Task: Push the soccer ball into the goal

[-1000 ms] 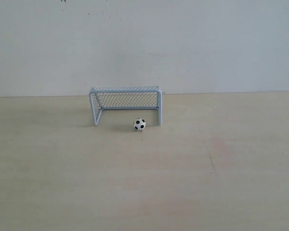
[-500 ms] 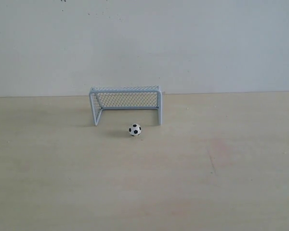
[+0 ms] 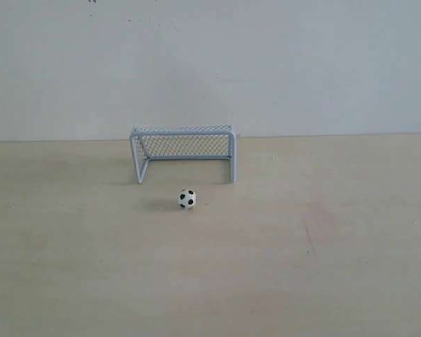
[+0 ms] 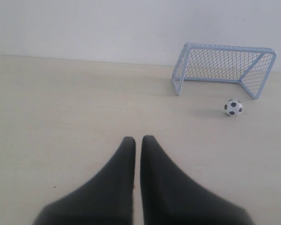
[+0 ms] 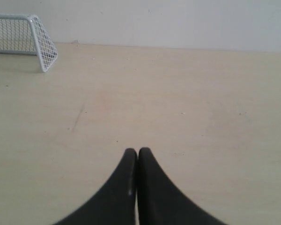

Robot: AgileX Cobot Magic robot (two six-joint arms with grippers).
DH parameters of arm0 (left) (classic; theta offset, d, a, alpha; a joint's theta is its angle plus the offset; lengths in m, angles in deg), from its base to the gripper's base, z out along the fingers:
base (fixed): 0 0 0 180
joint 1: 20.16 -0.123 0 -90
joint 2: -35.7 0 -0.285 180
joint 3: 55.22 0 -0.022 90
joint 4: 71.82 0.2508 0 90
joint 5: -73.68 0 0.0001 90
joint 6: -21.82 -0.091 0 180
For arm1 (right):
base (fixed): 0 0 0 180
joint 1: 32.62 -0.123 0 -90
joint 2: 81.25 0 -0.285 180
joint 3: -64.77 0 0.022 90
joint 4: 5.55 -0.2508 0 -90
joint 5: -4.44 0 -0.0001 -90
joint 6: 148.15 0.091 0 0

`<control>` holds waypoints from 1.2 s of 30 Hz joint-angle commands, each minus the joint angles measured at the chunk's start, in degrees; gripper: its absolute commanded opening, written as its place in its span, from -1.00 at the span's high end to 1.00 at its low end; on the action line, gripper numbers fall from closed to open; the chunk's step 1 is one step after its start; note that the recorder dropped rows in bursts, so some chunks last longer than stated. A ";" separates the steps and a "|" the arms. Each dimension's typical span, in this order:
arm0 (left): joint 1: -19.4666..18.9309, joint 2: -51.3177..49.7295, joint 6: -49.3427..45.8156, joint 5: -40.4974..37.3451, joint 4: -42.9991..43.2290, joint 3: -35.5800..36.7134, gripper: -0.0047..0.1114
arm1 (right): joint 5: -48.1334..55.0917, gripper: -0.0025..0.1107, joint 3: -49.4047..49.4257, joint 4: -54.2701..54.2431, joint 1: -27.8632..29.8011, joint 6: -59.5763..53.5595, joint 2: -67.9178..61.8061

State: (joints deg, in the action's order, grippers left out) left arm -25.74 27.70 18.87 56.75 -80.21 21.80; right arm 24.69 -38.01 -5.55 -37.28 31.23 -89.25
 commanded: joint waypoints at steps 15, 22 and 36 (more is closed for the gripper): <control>0.32 0.21 -0.08 0.04 0.32 0.20 0.84 | 0.12 0.96 0.00 0.37 -3.21 1.21 0.22; 0.32 0.21 -0.08 0.04 0.32 0.20 0.84 | -0.08 0.96 0.00 0.37 -3.19 1.82 0.22; 0.32 0.21 -0.08 0.04 0.32 0.20 0.84 | -0.08 0.96 0.00 0.37 -3.19 1.82 0.22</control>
